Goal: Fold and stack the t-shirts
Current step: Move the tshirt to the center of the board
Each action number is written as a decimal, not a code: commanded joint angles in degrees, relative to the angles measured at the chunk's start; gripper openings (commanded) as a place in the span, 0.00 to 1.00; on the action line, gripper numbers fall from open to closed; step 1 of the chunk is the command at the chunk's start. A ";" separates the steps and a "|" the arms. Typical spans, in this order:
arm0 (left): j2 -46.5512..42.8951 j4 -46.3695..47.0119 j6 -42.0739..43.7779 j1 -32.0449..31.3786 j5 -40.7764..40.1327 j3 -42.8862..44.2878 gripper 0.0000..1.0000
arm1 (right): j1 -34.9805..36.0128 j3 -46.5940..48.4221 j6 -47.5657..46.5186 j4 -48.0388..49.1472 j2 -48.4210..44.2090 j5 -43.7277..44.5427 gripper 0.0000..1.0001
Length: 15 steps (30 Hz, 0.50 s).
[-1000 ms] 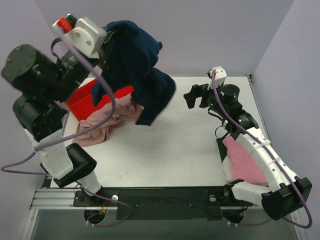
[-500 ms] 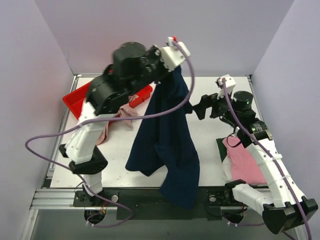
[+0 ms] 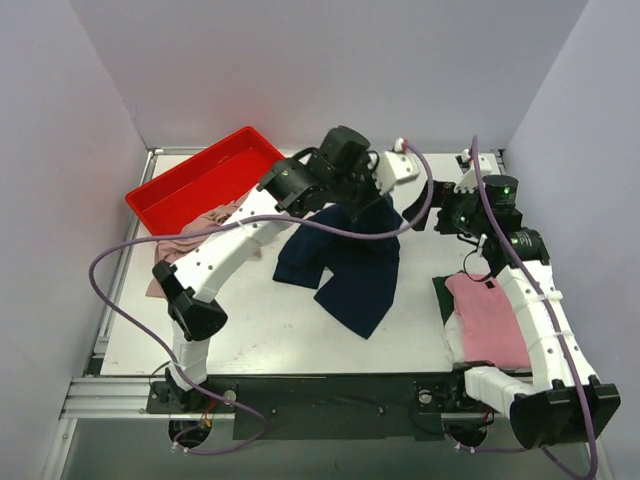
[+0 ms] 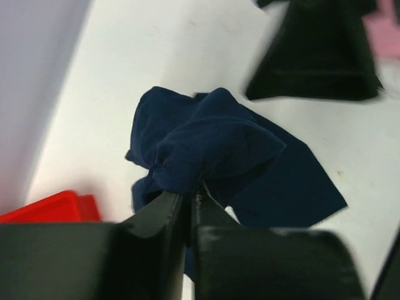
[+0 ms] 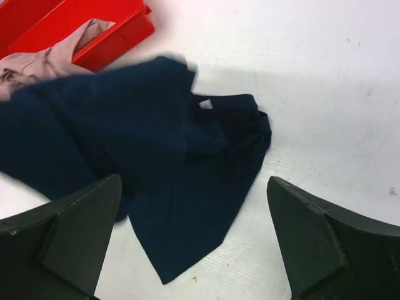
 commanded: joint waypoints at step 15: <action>-12.05 0.11 6.86 10.65 7.62 -30.35 0.89 | 8.03 -4.64 12.24 -23.21 13.28 24.80 0.70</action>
